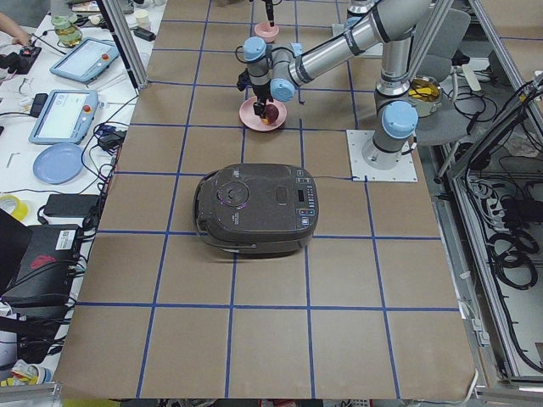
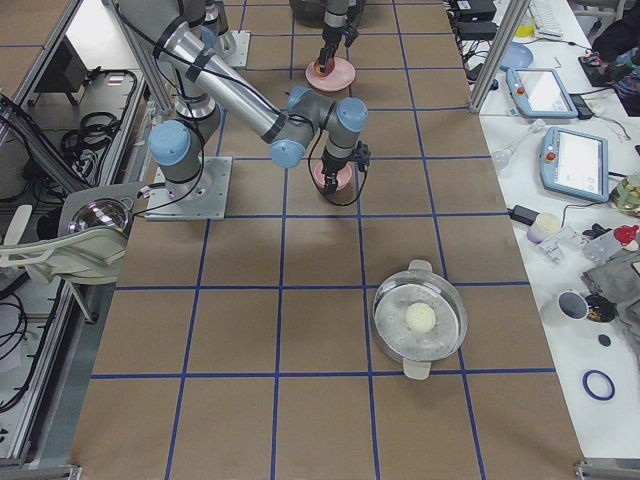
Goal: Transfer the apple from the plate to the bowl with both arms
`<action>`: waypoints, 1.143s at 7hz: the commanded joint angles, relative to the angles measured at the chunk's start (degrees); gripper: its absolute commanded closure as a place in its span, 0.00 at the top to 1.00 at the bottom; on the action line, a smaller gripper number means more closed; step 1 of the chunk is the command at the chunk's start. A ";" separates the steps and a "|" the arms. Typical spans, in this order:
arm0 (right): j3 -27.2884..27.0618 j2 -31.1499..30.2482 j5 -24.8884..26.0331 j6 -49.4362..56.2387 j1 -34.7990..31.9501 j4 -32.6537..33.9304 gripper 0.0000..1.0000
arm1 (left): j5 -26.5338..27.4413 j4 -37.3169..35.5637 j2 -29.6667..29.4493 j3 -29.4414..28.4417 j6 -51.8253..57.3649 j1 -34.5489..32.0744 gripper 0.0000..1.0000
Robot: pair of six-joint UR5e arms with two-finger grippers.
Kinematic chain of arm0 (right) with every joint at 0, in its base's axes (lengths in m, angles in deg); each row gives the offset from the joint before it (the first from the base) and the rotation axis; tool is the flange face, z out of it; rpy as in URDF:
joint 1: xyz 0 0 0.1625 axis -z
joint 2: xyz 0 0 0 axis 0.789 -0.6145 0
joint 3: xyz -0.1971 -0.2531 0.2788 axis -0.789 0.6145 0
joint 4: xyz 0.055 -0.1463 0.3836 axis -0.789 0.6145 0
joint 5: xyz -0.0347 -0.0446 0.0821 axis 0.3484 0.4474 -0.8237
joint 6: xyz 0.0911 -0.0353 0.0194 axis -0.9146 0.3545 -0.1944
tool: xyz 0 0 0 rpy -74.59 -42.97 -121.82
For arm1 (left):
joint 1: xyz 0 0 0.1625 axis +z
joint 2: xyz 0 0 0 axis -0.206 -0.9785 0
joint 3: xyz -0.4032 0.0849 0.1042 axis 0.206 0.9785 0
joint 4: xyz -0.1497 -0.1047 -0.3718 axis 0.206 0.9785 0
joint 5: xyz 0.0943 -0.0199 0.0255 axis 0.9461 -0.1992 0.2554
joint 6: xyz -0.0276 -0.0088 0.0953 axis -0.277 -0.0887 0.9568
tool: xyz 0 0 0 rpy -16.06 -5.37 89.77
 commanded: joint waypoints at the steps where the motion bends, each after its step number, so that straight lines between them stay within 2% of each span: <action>1: -0.51 0.74 0.01 1.09 0.09 1.34 0.02 | 0.62 -2.93 -0.25 0.70 0.29 -0.02 0.67; 2: -0.33 0.74 0.01 1.01 0.09 1.60 0.00 | 0.62 -2.94 -0.25 0.78 0.29 -0.02 0.42; 3: 0.20 0.66 -0.07 0.75 0.09 1.69 0.00 | 0.53 -3.03 0.18 0.61 0.03 -0.02 0.28; 4: 1.77 0.57 -1.12 0.05 -0.26 1.34 0.00 | 0.53 -3.12 1.06 0.52 -0.06 -0.11 0.24; 5: 3.09 0.48 -5.39 -1.52 -1.13 0.82 0.00 | 0.45 -3.73 2.20 -0.44 -1.19 -0.72 0.20; 6: 3.19 0.31 -7.61 -4.93 -5.14 0.99 0.00 | -0.08 -3.91 3.43 -1.75 -6.25 -0.90 0.19; 8: 3.80 1.44 -7.63 -18.62 -18.84 2.13 0.00 | -1.22 -3.12 4.14 -4.65 -15.84 -2.56 0.17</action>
